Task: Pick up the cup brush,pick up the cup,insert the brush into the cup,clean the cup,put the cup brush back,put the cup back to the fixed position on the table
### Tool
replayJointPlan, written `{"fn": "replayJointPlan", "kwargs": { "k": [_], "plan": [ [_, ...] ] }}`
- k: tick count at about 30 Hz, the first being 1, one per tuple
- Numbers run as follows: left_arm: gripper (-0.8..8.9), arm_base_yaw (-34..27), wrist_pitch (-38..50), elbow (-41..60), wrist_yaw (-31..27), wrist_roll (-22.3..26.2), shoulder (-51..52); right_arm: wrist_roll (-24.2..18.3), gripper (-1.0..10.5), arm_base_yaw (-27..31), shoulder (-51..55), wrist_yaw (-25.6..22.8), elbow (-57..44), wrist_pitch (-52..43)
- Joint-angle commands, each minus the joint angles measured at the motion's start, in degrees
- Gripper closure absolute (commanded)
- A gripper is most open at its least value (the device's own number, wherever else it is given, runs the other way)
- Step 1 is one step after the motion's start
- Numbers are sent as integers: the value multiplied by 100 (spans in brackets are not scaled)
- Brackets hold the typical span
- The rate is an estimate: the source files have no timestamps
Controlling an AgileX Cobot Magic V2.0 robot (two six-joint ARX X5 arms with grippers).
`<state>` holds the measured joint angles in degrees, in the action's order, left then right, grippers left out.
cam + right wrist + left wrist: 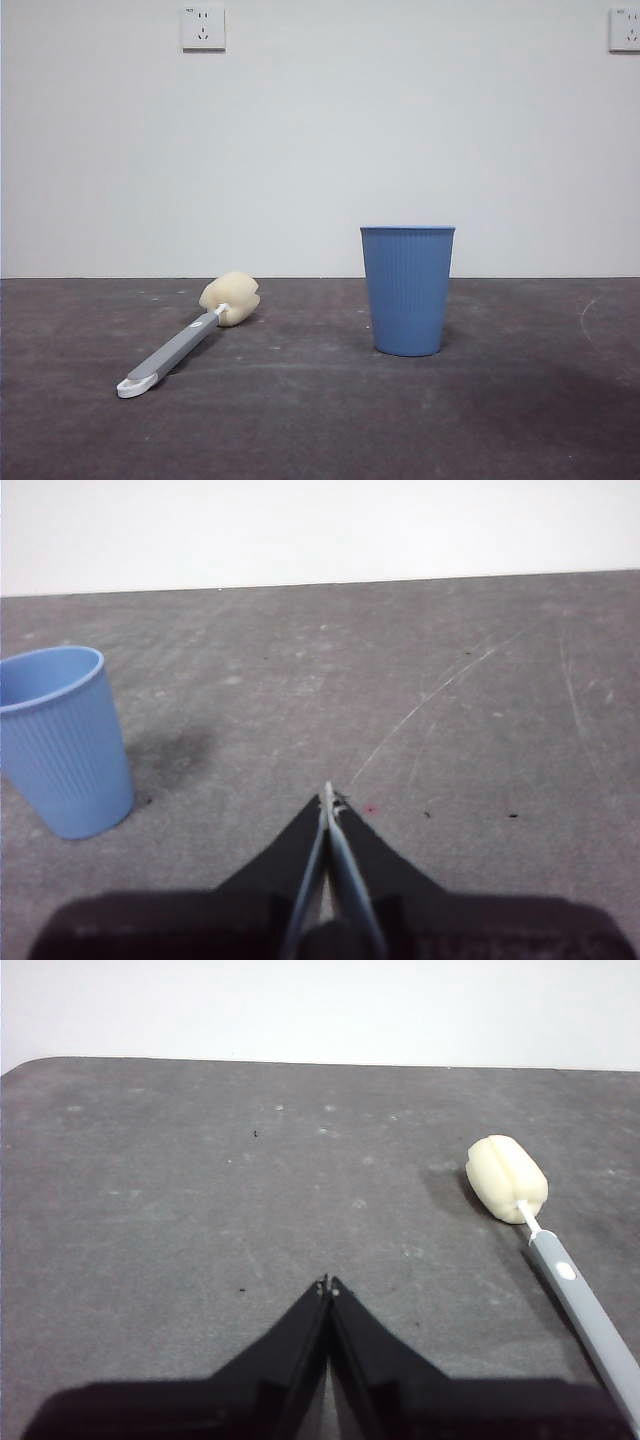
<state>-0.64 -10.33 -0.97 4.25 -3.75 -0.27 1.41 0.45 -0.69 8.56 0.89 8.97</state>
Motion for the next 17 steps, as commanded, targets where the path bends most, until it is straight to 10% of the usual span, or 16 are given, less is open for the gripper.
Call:
{"fn": "replayJointPlan", "kwargs": {
  "k": [1,17],
  "plan": [
    [817,-20,42,81,42,-267,9,319,946,-7,-2,11,-63,4],
    [820,-17,-431,-667,356,-1060,-9,1416,958,-13,-44,236,492,11]
  ]
}}
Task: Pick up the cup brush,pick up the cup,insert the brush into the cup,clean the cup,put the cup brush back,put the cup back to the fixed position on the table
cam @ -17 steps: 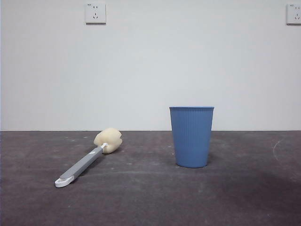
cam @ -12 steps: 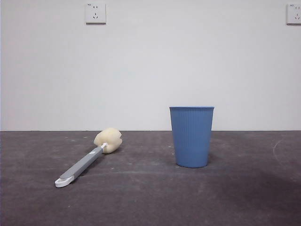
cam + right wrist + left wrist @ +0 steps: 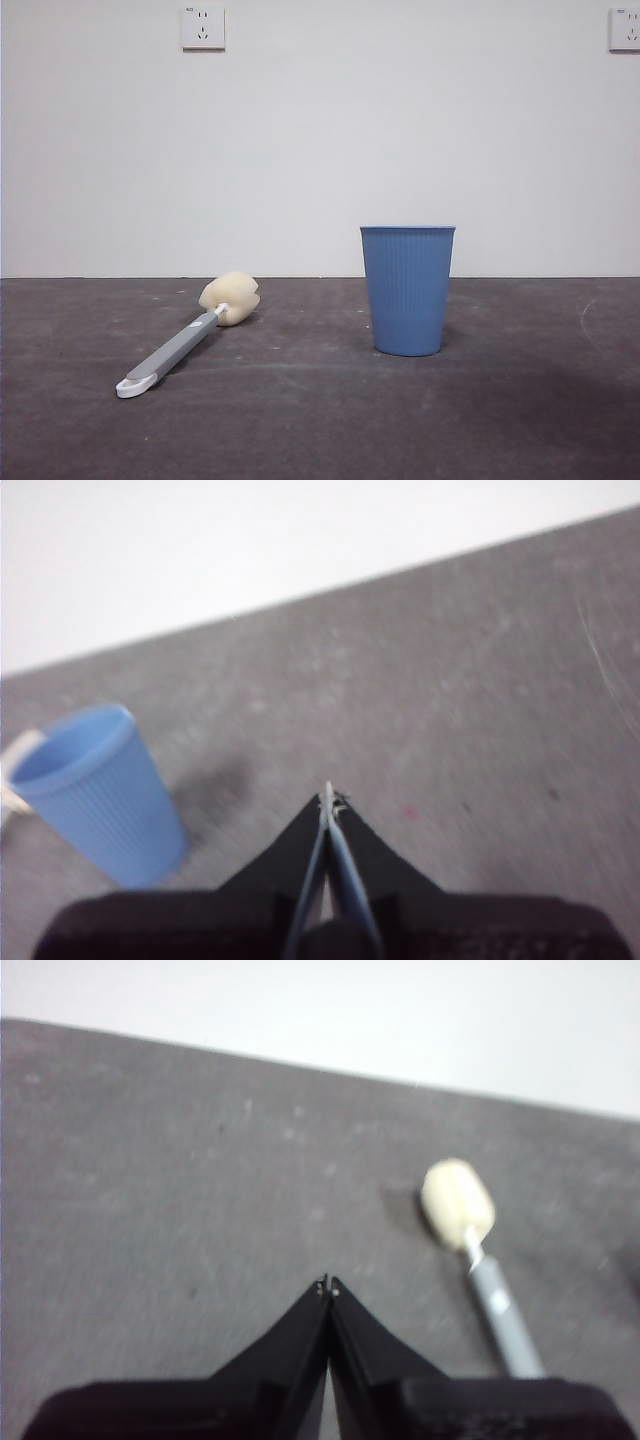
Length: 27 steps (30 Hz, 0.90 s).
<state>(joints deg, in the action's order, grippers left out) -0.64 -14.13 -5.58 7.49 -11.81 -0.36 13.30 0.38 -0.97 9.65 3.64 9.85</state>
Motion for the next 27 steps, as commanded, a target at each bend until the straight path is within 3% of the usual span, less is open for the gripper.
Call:
{"fn": "replayJointPlan", "kwargs": {
  "k": [1,8,12,16,23,27],
  "plan": [
    [820,-17,-127,-317,37,-306,-13,271,958,-7,-50,214,313,-68],
    [820,-13,-769,-1344,527,-363,-442,337,958,-17,-793,754,1373,444],
    [820,-13,-1290,-2044,909,-310,-903,111,958,-17,-1478,1233,2170,1110],
    [820,-13,-1838,-2771,1270,-96,-1432,-365,958,-17,-2203,1727,3102,1982],
    [820,-9,-3388,-4004,1545,555,-2371,-1508,958,-22,-3318,1746,4664,3991],
    [820,-9,-4391,-4509,1543,1029,-2830,-1829,958,-50,-3716,1744,5156,4809]
  ]
}}
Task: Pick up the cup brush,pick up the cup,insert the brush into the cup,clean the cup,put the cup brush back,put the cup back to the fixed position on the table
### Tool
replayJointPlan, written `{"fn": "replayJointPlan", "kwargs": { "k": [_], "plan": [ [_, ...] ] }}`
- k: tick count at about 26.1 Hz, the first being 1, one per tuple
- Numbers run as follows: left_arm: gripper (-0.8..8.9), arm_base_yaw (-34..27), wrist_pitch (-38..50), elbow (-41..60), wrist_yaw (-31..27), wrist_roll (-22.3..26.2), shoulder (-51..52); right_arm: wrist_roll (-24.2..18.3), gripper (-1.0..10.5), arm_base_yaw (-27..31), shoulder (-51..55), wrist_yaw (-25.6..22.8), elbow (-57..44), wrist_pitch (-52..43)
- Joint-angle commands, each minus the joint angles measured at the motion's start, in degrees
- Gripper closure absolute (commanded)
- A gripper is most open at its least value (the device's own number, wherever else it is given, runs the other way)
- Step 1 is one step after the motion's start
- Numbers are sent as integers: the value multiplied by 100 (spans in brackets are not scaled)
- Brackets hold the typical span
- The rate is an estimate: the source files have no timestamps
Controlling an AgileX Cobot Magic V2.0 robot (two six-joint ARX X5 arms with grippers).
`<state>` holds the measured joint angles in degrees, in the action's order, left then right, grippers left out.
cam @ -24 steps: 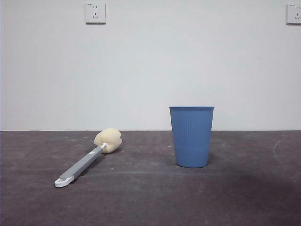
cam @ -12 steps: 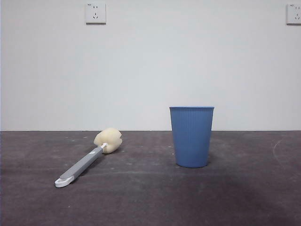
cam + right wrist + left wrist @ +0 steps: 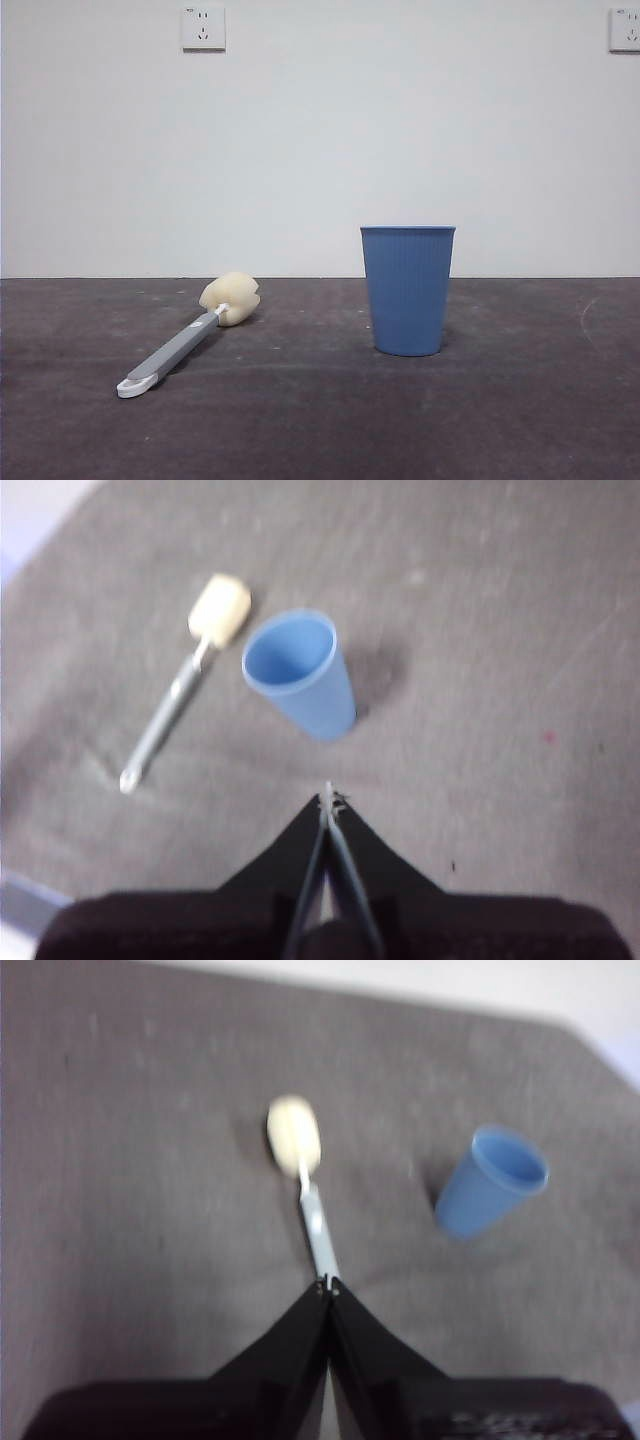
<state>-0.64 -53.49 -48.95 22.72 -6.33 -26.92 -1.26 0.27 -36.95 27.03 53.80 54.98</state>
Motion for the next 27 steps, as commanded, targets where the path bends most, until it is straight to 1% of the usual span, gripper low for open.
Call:
{"fn": "replayJointPlan", "kwargs": {
  "k": [1,5,9,12,13,14,15,16,17,19,20,24,27],
  "plan": [
    [820,-9,-684,-267,20,592,-280,-374,958,-48,-184,7,201,435],
    [820,-9,-1239,-404,17,944,-514,-505,958,-85,-332,4,238,817],
    [821,-9,-1364,-404,4,984,-597,-527,957,-122,-393,7,238,846],
    [804,-9,-1360,-404,17,979,-632,-568,930,-125,-391,7,238,780],
    [711,-9,-1357,-404,17,960,-645,-566,825,-129,-391,7,238,737],
    [547,-9,-1357,-404,22,944,-662,-566,687,-146,-391,7,238,715],
    [313,-9,-1357,-404,24,938,-673,-564,523,-157,-393,7,238,715],
    [212,-9,-1344,-404,44,938,-686,-560,415,-157,-393,7,238,715],
    [208,-7,-1342,-404,205,940,-708,-562,377,-157,-393,9,238,713],
    [208,-4,-1298,-404,564,940,-761,-562,379,-177,-393,9,238,713],
    [208,0,-1259,-404,634,940,-789,-562,379,-195,-393,9,238,713],
    [208,87,-1143,-404,769,942,-911,-562,379,-232,-393,11,238,715],
    [209,186,-1088,-404,769,940,-1034,-562,379,-245,-393,11,238,715]
  ]
}}
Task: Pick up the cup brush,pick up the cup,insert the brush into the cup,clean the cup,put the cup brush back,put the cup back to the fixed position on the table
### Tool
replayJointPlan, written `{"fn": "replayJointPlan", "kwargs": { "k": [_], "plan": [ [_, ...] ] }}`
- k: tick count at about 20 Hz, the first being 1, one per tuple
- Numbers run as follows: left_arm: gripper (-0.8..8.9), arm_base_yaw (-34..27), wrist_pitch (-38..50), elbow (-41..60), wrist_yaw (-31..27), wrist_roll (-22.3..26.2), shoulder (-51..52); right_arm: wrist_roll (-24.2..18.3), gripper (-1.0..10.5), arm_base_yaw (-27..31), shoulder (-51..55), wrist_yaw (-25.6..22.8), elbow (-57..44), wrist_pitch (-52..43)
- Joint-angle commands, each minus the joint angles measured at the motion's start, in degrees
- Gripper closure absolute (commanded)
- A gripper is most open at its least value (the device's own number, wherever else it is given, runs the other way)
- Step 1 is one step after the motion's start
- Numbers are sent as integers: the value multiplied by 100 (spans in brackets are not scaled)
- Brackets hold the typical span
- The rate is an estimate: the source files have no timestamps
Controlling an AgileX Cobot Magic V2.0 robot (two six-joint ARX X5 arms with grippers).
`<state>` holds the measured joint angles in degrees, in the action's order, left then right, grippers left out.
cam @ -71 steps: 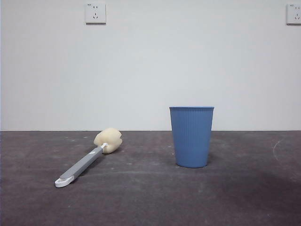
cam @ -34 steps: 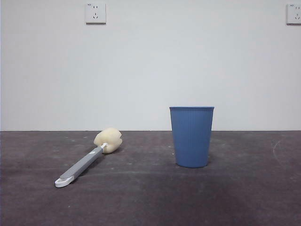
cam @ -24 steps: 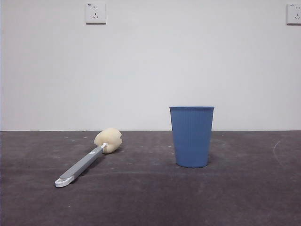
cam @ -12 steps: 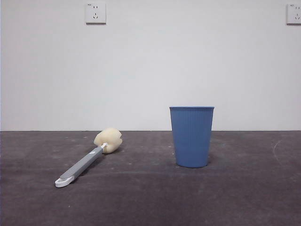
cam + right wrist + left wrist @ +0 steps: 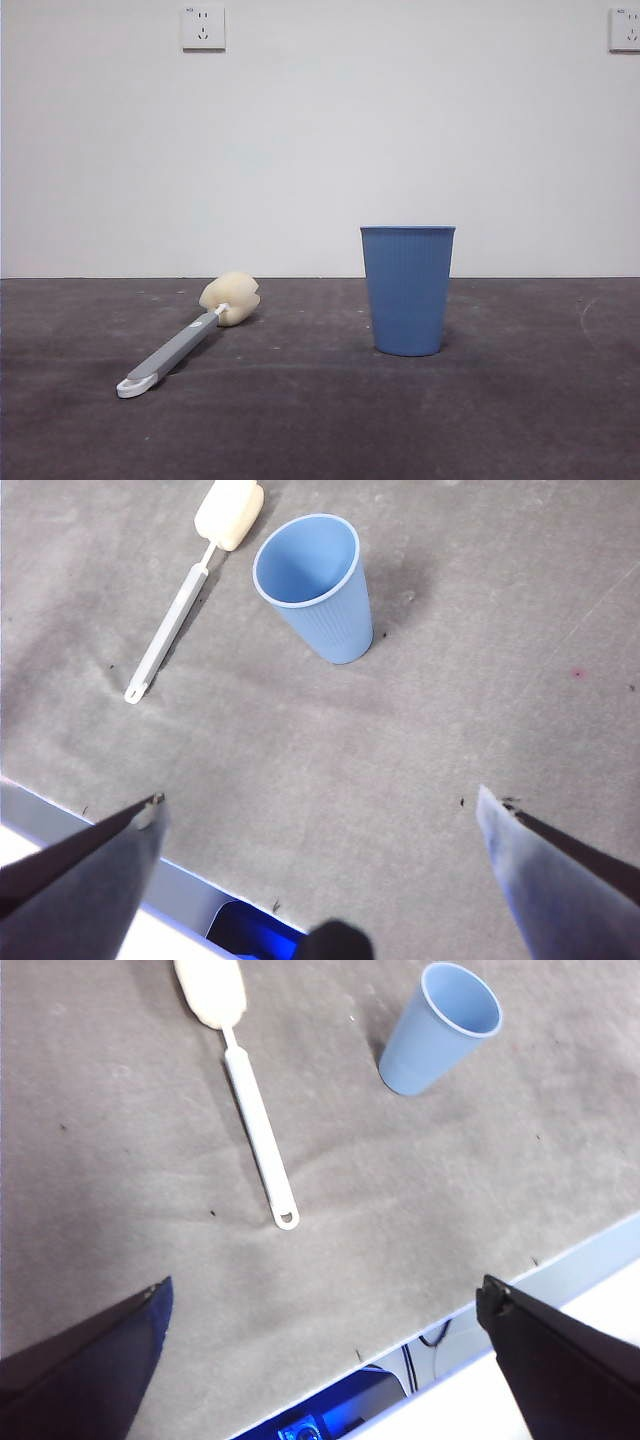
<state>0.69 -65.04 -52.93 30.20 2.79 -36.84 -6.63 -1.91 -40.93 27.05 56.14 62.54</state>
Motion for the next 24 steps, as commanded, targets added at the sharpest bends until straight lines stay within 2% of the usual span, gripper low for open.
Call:
{"fn": "replayJointPlan", "kwargs": {
  "k": [1,7,16,21,24],
  "plan": [
    [212,92,101,-7,22,28,-90,-24,379,-42,4,9,4,-39],
    [212,859,686,-7,-42,-157,-944,-24,379,-50,-35,11,4,-55],
    [212,2474,1910,-7,-1834,-929,-2468,-20,379,-50,-33,11,4,-55],
    [217,2957,2426,-7,-2763,-1305,-3464,22,379,-50,-33,11,4,-55],
    [218,3012,2647,-7,-2935,-1412,-4288,22,380,-50,-33,9,4,-59]
  ]
}}
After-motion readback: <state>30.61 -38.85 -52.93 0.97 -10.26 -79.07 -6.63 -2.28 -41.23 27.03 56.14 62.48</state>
